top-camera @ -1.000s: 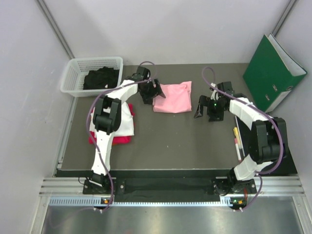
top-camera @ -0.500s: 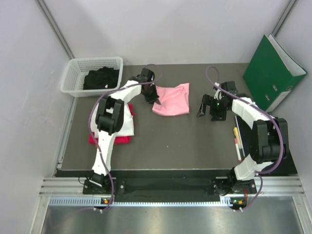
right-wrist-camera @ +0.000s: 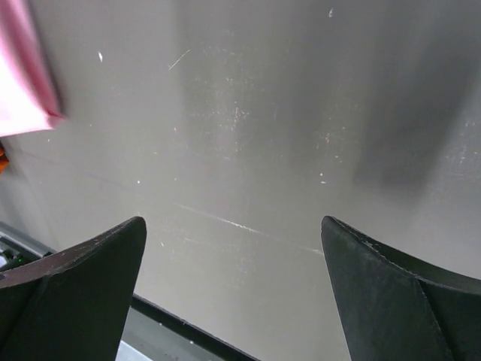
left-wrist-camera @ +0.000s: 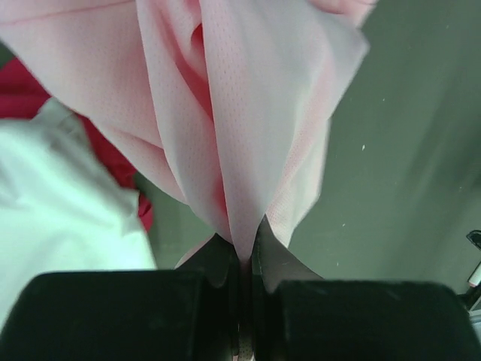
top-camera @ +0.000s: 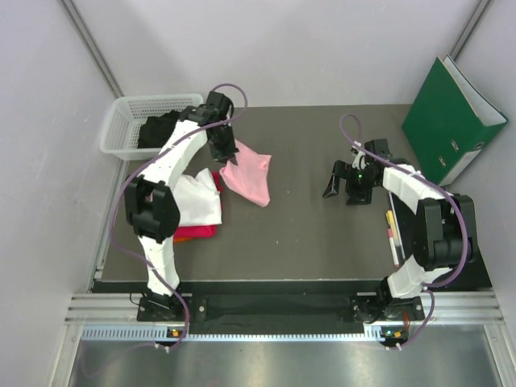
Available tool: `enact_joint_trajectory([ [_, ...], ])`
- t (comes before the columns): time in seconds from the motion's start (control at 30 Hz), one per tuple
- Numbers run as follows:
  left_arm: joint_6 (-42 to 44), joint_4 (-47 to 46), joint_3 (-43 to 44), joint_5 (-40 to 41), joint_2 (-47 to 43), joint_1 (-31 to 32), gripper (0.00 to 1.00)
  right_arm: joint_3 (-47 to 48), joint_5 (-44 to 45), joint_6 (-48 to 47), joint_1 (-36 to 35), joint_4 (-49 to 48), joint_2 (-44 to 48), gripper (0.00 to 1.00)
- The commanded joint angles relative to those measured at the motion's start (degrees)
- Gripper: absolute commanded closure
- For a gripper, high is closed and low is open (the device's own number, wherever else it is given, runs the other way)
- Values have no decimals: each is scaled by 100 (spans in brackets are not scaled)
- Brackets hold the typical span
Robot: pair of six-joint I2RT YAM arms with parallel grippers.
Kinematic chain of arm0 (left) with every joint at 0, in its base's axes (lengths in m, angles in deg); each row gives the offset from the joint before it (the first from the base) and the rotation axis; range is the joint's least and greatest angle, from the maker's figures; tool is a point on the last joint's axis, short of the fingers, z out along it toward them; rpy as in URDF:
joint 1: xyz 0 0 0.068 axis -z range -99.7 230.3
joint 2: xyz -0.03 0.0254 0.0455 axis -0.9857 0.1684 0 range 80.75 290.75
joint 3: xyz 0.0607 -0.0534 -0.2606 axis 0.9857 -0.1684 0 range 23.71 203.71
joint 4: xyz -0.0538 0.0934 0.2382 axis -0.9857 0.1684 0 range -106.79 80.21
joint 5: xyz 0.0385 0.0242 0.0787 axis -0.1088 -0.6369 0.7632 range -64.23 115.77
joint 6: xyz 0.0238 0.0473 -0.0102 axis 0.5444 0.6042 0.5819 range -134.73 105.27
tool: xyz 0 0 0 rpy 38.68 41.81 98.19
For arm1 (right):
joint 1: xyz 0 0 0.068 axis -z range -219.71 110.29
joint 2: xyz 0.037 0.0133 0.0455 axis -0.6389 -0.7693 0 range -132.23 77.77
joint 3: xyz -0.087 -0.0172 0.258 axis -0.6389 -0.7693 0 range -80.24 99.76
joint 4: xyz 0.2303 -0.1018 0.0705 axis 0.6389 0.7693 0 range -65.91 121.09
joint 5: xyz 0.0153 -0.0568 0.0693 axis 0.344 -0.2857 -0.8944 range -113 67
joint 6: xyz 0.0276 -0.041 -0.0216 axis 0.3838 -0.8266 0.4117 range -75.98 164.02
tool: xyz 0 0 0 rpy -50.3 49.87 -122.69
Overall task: Fold and stack the t-shirts
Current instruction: Put the neatly folded tshirt into the corner of the board with the left arm
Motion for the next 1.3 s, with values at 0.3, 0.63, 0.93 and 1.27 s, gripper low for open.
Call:
enact_joint_trajectory([
  [0.3, -395, 748, -1041, 375, -1917, -524, 100, -191, -389, 78, 57, -452, 68, 0],
  [0.63, -184, 942, -2323, 304, -2489, -1350, 100, -156, -451, 52, 57, -443, 33, 0],
  [0.93, 290, 873, -2483, 59, -2700, -2413, 100, -191, -504, 52, 57, -443, -11, 0],
  [1.27, 563, 1040, -2561, 145, -2779, -2906, 100, -130, -530, 34, 66, -434, -98, 0],
])
